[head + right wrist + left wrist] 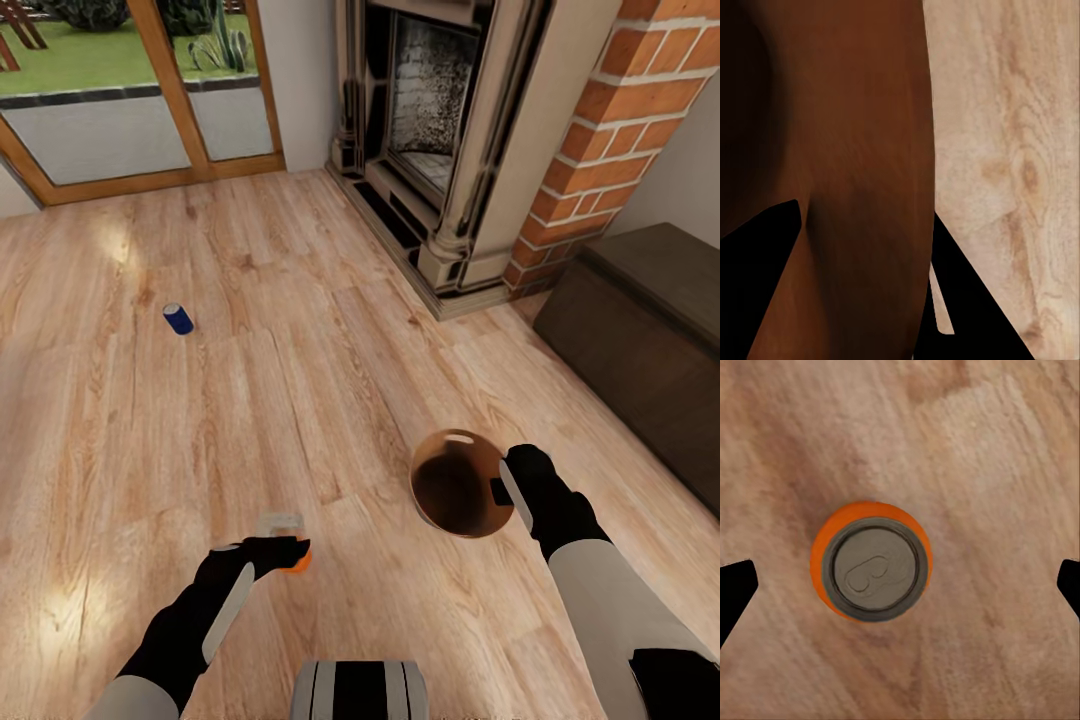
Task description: Put the three can of soda from the living room inside the tash can in the kitchen.
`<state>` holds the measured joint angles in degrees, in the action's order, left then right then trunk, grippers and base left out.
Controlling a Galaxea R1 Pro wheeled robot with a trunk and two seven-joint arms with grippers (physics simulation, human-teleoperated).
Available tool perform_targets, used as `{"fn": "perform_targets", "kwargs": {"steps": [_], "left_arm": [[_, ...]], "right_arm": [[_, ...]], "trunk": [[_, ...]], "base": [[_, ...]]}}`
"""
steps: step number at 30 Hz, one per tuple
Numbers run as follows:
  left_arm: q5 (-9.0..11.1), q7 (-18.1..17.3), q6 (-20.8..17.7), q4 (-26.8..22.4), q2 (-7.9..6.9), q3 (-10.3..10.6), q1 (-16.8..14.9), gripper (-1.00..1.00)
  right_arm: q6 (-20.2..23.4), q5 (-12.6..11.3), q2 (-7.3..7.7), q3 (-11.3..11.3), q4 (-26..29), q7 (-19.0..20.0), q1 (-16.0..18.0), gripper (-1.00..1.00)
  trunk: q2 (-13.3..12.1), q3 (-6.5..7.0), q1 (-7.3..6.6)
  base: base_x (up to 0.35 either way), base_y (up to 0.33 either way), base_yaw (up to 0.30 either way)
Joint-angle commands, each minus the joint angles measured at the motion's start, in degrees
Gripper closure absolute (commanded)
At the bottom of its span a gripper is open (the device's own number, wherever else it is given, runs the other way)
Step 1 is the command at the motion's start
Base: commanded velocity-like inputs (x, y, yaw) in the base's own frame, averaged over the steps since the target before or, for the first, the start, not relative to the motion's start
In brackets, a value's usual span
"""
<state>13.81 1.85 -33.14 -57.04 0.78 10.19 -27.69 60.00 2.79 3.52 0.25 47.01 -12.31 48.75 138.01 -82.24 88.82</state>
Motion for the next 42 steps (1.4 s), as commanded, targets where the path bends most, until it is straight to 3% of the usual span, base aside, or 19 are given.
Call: {"fn": "perform_targets", "kwargs": {"steps": [1, 13, 23, 31, 42], "left_arm": [[0.02, 0.02, 0.02, 0.02, 0.0, 0.0, 0.0, -1.0], [0.07, 0.2, 0.31, 0.05, 0.01, 0.08, 0.1, -1.0], [0.08, 0.42, 0.52, 0.15, 0.01, 0.09, 0.17, -1.0], [0.06, 0.44, 0.6, 0.34, 0.05, 0.09, 0.18, -1.0], [-0.01, 0.4, 0.7, 0.33, 0.09, 0.17, 0.18, -1.0]], "right_arm": [[0.0, -0.5, 0.0, 0.02, 0.02, 0.0, 0.03, 1.0], [0.0, -0.5, 0.0, 0.02, 0.02, 0.0, 0.03, 1.0], [0.0, -0.5, 0.0, 0.06, 0.05, 0.0, -0.05, 1.0], [0.0, -0.5, 0.0, -0.04, 0.03, 0.0, -0.05, 1.0], [0.0, -0.48, 0.0, -0.06, 0.04, 0.0, -0.06, 1.0]], "trunk": [[0.42, -0.27, 0.21], [5.23, -3.32, 2.85], [5.23, -3.87, 2.85], [5.34, -6.35, 3.06], [5.34, -6.81, 3.06]], "base": [[0.0, 0.0, 0.0], [0.0, 0.0, 0.0], [0.0, 0.0, 0.0], [0.0, 0.0, 0.0], [0.0, 0.0, 0.0]]}}
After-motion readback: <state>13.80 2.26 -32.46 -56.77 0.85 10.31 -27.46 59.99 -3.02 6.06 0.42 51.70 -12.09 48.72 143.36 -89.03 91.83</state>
